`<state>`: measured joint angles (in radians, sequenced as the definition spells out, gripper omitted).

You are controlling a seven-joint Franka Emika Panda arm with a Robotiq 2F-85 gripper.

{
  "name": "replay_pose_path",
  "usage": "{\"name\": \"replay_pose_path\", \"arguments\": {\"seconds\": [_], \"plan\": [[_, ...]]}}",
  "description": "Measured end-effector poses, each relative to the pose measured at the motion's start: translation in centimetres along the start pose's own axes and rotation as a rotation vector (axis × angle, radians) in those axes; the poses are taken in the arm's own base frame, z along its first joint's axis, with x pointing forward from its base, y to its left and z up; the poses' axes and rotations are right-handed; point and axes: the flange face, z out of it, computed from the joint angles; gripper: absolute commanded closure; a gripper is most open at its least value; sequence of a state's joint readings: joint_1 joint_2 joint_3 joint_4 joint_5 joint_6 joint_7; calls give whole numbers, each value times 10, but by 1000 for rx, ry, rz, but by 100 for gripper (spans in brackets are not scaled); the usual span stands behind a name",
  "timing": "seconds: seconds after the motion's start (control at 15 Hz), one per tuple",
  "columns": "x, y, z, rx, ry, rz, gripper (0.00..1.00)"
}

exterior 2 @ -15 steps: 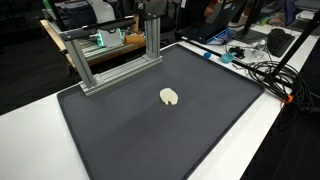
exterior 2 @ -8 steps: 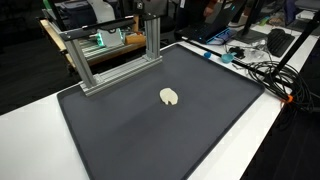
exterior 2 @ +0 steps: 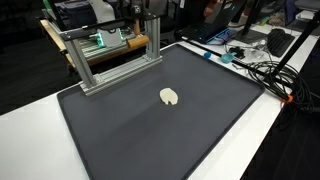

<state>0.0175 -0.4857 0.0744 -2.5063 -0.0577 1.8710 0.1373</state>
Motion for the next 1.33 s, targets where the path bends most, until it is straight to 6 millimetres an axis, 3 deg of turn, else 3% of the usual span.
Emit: {"name": "replay_pose_path", "arguments": {"seconds": [0.47, 1.33], "plan": [[10, -4, 5, -77, -47, 76, 0], [16, 8, -14, -66, -116, 43, 0]]}}
